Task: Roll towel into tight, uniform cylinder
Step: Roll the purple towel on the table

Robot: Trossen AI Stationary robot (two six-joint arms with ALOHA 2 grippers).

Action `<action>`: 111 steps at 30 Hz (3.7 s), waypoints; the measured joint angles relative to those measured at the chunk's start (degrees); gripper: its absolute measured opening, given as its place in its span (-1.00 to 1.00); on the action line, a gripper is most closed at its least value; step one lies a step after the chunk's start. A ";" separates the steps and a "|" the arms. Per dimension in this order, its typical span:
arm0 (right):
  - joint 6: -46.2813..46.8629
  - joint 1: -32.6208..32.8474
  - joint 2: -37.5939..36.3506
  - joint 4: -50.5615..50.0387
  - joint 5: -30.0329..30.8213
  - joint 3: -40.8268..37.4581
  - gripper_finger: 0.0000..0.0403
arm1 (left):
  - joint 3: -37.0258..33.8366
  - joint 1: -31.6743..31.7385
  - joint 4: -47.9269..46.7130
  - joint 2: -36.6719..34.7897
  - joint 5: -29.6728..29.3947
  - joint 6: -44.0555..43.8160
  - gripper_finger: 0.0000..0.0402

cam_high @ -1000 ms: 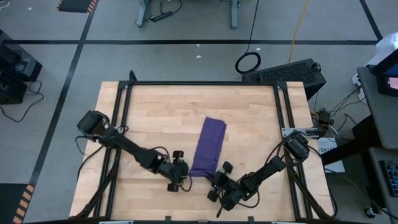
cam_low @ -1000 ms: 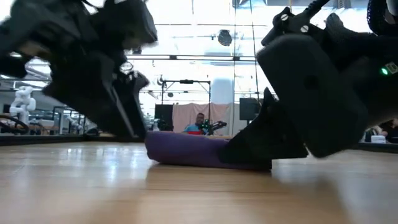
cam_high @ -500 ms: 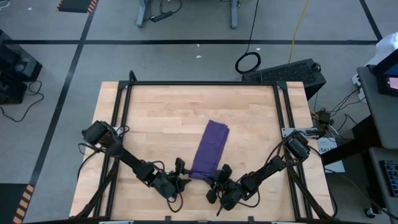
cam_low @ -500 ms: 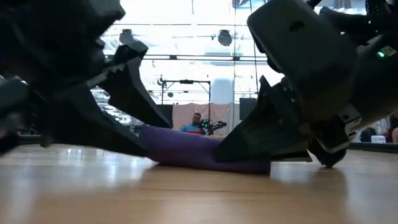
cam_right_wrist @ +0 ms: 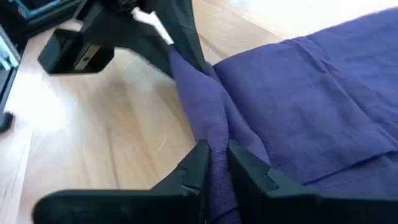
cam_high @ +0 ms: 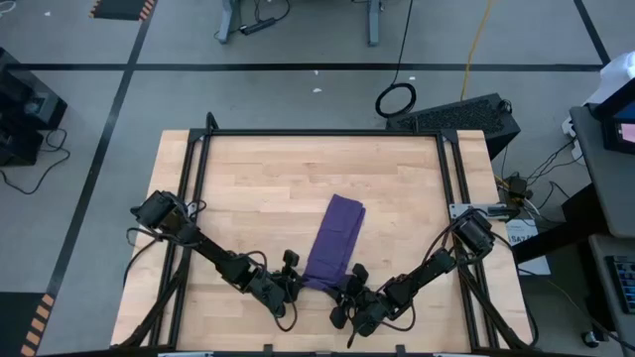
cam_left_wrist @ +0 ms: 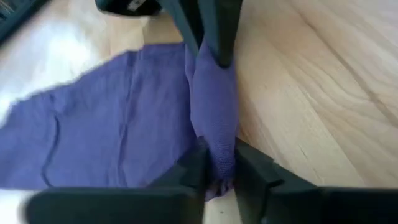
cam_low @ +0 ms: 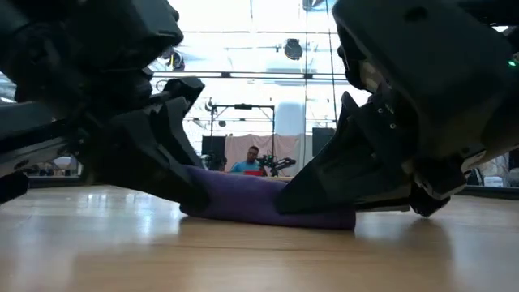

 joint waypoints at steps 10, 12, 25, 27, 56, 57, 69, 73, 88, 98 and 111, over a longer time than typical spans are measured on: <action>-33.58 4.47 -5.27 -0.45 -0.98 -0.22 -0.14 | 0.11 6.77 -4.86 -4.20 18.66 -20.38 -0.89; -37.18 6.08 -6.25 0.33 0.59 -0.09 -0.03 | 0.11 8.97 -4.35 -4.57 24.48 -24.60 -0.89; -43.96 6.82 0.68 10.86 12.92 -0.04 -0.04 | 0.11 18.71 -4.76 -4.21 43.13 -35.05 -0.89; -44.09 6.67 0.68 10.43 15.50 -0.04 -0.06 | 0.11 19.30 -5.20 -4.12 44.86 -35.11 -0.89; 6.74 0.03 -0.09 -1.98 -4.29 0.24 -0.86 | 0.09 15.96 -12.81 -6.37 40.45 -19.66 -0.22; 7.60 0.09 -0.09 -2.06 -4.28 0.22 -0.87 | 0.09 16.02 -14.64 -7.24 40.43 -19.89 -0.14; 12.96 0.07 -1.05 0.54 -5.89 0.07 -0.89 | -0.94 0.59 -12.91 -10.38 5.90 -14.33 0.14; 12.76 0.09 -1.16 0.84 -6.41 0.07 -0.89 | -0.95 -3.32 -8.24 -10.34 -0.59 -10.87 0.14; 12.79 -0.15 -1.27 2.64 -9.31 0.07 -0.89 | -0.96 -2.84 -1.36 -2.55 0.87 -2.57 0.14; 13.02 -0.15 -1.27 2.99 -9.51 0.07 -0.89 | -0.90 -1.24 0.85 -0.13 2.12 1.44 0.14; 14.09 -0.20 -3.39 1.93 -8.74 0.01 -0.60 | -0.74 3.43 0.42 0.29 11.08 -1.60 -0.53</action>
